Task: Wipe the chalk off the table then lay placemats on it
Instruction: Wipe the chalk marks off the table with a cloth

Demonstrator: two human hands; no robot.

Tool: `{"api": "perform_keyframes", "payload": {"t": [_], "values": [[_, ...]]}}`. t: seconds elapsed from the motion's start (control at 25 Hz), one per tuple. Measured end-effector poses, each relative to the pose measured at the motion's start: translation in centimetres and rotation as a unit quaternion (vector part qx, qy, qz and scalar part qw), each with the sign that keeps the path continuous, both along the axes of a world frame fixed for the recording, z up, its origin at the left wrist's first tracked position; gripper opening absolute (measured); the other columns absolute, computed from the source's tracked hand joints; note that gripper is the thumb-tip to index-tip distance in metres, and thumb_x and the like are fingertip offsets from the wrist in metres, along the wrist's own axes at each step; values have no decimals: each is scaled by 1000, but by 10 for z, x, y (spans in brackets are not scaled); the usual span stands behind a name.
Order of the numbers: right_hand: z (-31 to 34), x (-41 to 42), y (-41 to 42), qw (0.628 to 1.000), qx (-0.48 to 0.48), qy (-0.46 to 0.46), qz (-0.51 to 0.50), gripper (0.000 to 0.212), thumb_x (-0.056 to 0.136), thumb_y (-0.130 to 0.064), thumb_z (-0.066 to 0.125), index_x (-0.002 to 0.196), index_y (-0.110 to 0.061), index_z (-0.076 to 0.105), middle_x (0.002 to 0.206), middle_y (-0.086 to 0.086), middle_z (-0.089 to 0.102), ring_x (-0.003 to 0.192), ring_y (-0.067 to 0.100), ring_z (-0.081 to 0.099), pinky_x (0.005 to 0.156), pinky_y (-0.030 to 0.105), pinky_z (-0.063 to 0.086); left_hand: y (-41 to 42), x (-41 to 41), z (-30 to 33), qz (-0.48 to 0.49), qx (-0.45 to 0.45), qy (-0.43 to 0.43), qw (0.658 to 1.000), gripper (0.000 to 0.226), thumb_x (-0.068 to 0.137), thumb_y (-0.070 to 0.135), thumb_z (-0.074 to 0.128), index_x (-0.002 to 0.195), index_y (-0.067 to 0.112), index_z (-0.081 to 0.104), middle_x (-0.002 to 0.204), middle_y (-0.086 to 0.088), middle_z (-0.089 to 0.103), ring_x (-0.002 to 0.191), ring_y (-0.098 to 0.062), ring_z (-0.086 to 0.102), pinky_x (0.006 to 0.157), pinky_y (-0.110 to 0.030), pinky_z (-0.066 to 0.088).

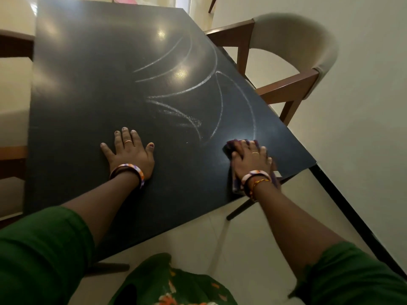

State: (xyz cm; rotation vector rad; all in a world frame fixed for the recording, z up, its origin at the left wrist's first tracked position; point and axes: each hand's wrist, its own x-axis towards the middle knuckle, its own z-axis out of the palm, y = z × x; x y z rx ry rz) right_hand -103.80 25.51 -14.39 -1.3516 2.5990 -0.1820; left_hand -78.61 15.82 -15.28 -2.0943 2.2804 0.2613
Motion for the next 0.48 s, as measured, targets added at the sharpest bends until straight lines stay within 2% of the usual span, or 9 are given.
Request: {"api": "perform_keyframes", "payload": {"t": [0.16, 0.24, 0.32, 0.48], "values": [[1, 105, -27, 975, 15, -31, 220, 55, 98, -43, 34, 150, -33, 18, 159, -6, 9, 146, 27, 0, 116, 48, 0, 0, -2, 0, 2, -4, 11, 1000, 64, 98, 47, 13, 150, 9, 6, 158, -8, 0, 146, -24, -2, 116, -53, 2], [3, 112, -36, 965, 22, -39, 259, 54, 98, -44, 32, 149, -35, 17, 159, -8, 8, 146, 25, -1, 116, 49, 0, 0, 1, 0, -1, -5, 13, 1000, 64, 98, 46, 15, 150, 10, 6, 158, -7, 0, 146, -23, -2, 116, -52, 2], [1, 72, -38, 978, 11, -28, 205, 53, 98, -45, 32, 149, -38, 19, 158, -10, 11, 146, 25, 3, 115, 52, 3, 1, 4, 0, -6, 0, 12, 1000, 63, 99, 46, 15, 151, 10, 4, 158, -7, -2, 146, -23, -2, 117, -50, 2], [8, -39, -14, 999, 12, -43, 25, 49, 98, -42, 31, 147, -37, 24, 158, -5, 16, 144, 31, 10, 114, 59, 8, 2, 4, 1, -9, 8, 11, 1000, 64, 99, 46, 14, 150, 10, 1, 158, -7, -5, 146, -24, -5, 117, -50, 1]]}}
